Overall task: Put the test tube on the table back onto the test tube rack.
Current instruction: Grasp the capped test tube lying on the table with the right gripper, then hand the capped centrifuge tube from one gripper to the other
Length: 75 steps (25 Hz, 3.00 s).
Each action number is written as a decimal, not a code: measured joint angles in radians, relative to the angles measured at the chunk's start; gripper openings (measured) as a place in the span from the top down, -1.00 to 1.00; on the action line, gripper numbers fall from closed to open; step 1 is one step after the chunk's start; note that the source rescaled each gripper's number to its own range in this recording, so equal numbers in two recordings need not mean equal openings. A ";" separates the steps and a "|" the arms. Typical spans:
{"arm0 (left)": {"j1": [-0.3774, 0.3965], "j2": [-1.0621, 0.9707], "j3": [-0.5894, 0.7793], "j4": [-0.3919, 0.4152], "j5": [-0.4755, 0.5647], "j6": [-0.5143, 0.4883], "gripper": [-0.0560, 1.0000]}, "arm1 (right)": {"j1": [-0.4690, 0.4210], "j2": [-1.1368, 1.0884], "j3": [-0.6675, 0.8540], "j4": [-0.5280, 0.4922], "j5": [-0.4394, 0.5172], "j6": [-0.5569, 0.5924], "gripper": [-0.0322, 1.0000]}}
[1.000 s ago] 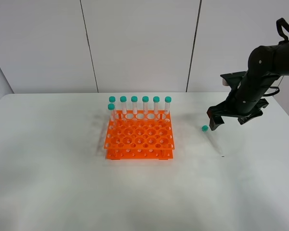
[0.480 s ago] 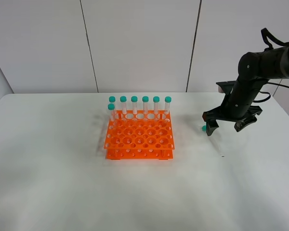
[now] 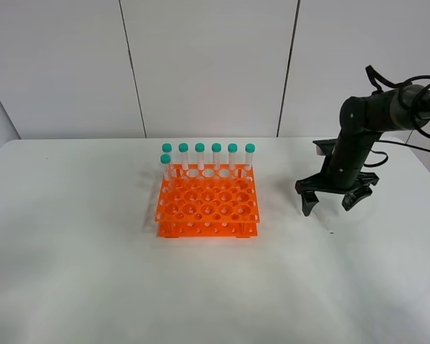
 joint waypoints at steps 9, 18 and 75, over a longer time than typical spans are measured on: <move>0.000 0.000 0.000 0.000 0.000 0.000 -0.90 | 0.000 0.022 0.000 0.000 -0.029 0.000 -0.87; 0.000 -0.001 0.000 0.000 0.000 0.000 -0.90 | 0.000 0.035 0.000 -0.003 -0.049 0.000 -0.84; 0.000 -0.001 0.000 0.001 0.000 0.000 -0.90 | 0.287 -0.799 0.574 0.495 -0.188 -0.786 0.92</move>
